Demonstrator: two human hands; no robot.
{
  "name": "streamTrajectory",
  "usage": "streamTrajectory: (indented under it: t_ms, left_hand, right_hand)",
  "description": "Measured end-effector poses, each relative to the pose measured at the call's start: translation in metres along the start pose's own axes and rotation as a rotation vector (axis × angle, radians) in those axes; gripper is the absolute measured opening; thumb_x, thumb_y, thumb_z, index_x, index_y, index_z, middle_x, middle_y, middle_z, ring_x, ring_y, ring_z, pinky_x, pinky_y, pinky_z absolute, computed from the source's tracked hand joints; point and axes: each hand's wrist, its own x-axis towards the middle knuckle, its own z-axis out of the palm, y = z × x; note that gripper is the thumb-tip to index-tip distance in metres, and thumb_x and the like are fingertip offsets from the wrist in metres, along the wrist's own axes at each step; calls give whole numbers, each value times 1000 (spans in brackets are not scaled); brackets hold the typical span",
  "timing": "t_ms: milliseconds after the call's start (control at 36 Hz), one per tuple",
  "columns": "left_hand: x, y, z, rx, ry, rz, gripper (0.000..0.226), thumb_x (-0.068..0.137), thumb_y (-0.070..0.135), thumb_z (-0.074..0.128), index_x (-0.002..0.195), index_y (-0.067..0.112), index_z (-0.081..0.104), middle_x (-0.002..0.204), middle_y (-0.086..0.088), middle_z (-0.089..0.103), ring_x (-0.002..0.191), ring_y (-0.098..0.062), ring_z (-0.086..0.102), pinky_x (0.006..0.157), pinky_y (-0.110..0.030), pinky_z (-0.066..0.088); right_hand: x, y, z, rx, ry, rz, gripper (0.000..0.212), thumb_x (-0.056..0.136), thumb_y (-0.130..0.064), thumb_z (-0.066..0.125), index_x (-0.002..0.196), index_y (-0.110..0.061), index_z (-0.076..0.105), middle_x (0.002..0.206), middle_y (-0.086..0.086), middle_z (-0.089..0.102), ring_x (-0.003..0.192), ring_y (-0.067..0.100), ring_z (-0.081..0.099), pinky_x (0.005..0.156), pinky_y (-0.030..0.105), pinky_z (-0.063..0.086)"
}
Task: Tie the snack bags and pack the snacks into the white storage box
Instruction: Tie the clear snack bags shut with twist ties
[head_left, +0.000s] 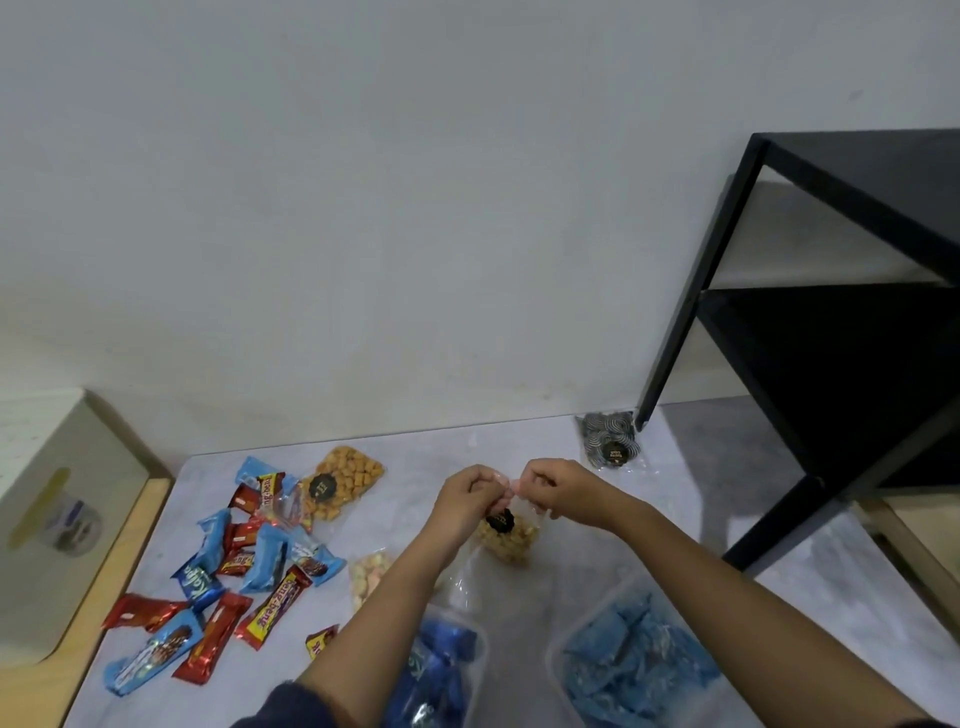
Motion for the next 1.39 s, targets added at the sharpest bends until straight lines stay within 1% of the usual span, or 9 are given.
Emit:
streamTrajectory:
  t_ms: [83,167,306,417,528,778,972,1111,1389]
  left_hand:
    - [-2,-3,-1,-8,-48,6,9,88,-1,53,88,0,62,75,-8,62,64,-9,60,67,-19,51]
    - [-4,-4,-5,-39,-73,5,9,89,2,54,88,1,63,74,-6,65,68,-11,62,68,-20,53]
    - [-6,-3,-9,-36,-110,7,13,91,5,53,96,-3,62,81,-7,67,74,-9,65,76,-19,54]
    - [-9,-3,-12,9,-148,47,11,91,6,54,94,-1,63,83,-9,67,79,-10,66,80,-20,54]
    - [-9,-1,-13,72,-153,85,11,91,2,54,89,3,65,76,-3,67,72,-4,66,77,-18,54]
    - [-7,0,-8,114,-161,103,11,91,-3,52,95,-3,61,76,-9,63,66,0,66,69,-13,53]
    - [-9,-3,-8,130,-212,124,15,90,1,54,96,-9,63,81,-9,65,72,-5,66,75,-18,54]
    - [-10,-2,-8,141,-257,135,11,90,0,54,90,-3,65,82,-10,65,74,-10,65,78,-21,54]
    - [-7,3,-9,216,-287,162,12,90,4,56,92,1,67,87,-12,67,77,-12,66,77,-21,53]
  right_hand:
    - [0,0,3,20,-17,10,24,87,-37,60,76,-17,56,67,-3,58,63,8,52,62,24,46]
    - [1,1,5,84,-31,4,15,89,-24,58,74,-19,57,70,0,58,66,10,54,63,23,46]
    - [1,0,8,135,-18,3,22,87,-11,52,69,-21,58,68,1,58,65,11,53,62,22,44]
    - [1,-1,9,164,-7,20,24,85,-6,47,66,-17,56,64,1,55,58,9,53,59,22,44]
    - [0,-2,7,174,-30,39,23,86,-3,45,67,-14,54,63,1,53,56,9,52,55,19,47]
    - [-3,-1,7,131,-11,40,24,85,-4,45,66,-15,54,64,2,54,58,11,53,55,21,50]
    - [-5,-6,4,118,-34,18,23,85,-5,46,68,-14,57,64,3,57,59,9,54,60,28,54]
    - [-3,-5,1,99,-45,15,23,86,-6,47,68,-13,60,63,1,59,57,8,57,63,30,55]
    - [1,-8,-4,78,-70,18,25,87,-4,44,70,-8,62,63,3,61,55,7,60,62,27,55]
